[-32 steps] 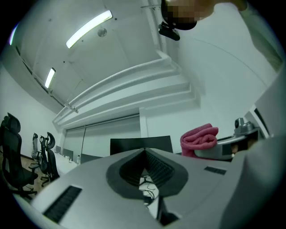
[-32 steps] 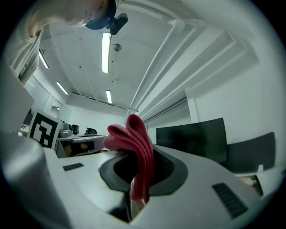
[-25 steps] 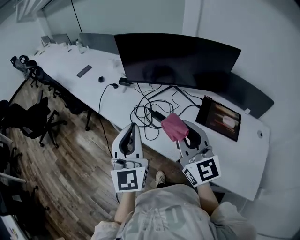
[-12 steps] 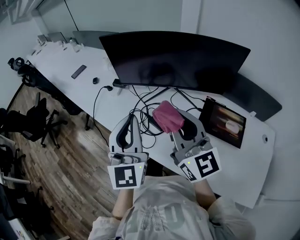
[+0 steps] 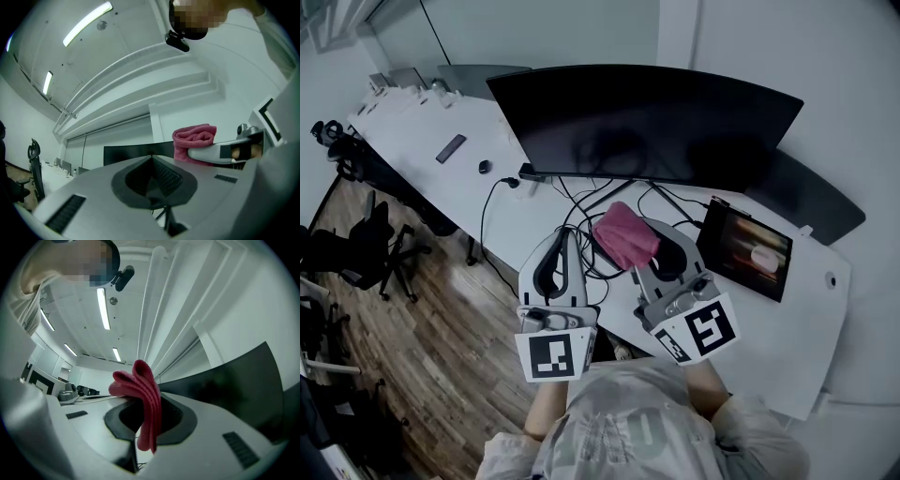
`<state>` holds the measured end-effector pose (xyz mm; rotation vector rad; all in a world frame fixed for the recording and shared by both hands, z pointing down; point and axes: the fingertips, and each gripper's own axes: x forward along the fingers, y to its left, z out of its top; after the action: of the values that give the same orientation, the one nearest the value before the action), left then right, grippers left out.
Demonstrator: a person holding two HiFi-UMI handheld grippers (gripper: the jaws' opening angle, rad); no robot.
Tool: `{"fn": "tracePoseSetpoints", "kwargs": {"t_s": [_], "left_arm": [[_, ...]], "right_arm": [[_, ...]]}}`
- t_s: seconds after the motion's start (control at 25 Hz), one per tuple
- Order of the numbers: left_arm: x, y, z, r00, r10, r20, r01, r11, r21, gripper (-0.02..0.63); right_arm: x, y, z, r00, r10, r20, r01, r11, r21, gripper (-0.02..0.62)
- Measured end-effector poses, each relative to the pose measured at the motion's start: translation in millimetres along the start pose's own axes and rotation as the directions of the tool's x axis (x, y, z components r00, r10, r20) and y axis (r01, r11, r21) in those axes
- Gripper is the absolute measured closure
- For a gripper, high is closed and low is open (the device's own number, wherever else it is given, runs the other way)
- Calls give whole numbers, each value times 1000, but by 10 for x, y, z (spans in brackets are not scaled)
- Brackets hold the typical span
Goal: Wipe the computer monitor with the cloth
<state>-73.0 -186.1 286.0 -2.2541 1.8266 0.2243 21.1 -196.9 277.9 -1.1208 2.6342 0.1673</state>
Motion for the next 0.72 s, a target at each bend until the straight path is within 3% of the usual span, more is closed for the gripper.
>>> {"fn": "tracePoseSetpoints", "kwargs": {"t_s": [0.36,0.72], "left_arm": [[411,-46,37,1000,-21,3,21,999,-27,591],[774,2,294,996,-37,76,40,999,-36,591]], "right_arm": [[218,-226,163,1000,7,6,-7,1000,-19,548],[498,-430,326,1000,-4,23,4,1000,-8,548]]}}
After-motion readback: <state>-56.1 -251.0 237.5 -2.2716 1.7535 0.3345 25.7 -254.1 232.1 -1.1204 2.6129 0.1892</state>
